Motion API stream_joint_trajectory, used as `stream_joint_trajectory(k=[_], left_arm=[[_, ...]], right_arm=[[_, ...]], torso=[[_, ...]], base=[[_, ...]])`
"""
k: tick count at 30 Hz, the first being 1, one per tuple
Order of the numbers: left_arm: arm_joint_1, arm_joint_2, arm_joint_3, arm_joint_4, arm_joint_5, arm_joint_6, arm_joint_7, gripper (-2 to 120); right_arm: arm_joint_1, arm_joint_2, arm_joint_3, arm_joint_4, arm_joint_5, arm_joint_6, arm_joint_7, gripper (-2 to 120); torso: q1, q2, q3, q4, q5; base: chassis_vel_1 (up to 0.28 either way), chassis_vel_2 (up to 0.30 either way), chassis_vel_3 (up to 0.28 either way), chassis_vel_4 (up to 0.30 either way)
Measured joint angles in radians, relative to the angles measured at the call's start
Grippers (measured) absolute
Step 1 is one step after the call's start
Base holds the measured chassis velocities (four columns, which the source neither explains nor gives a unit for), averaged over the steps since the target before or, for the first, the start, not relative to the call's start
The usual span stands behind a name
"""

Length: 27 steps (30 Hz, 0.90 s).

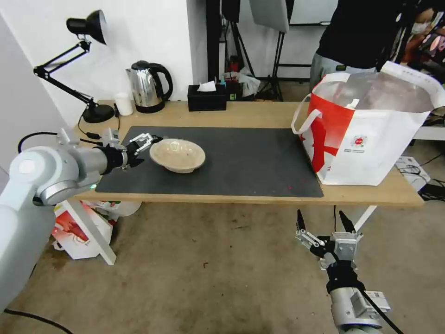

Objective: Pick up the trash from the table and place it into the takeout bag.

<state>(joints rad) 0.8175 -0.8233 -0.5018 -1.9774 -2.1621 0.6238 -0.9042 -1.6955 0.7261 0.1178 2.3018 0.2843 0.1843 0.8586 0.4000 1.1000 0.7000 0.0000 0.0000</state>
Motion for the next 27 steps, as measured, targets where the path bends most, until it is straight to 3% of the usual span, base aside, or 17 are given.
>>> stream_joint_trajectory(k=[27], left_arm=[[-0.046,-0.016,0.035,0.066,0.014,0.008,-0.023,100]], right_arm=[[0.000,0.000,0.000,0.000,0.000,0.000,0.000,100]], torso=[[0.000,0.000,0.000,0.0000,0.0000]], base=[[0.000,0.000,0.000,0.000]])
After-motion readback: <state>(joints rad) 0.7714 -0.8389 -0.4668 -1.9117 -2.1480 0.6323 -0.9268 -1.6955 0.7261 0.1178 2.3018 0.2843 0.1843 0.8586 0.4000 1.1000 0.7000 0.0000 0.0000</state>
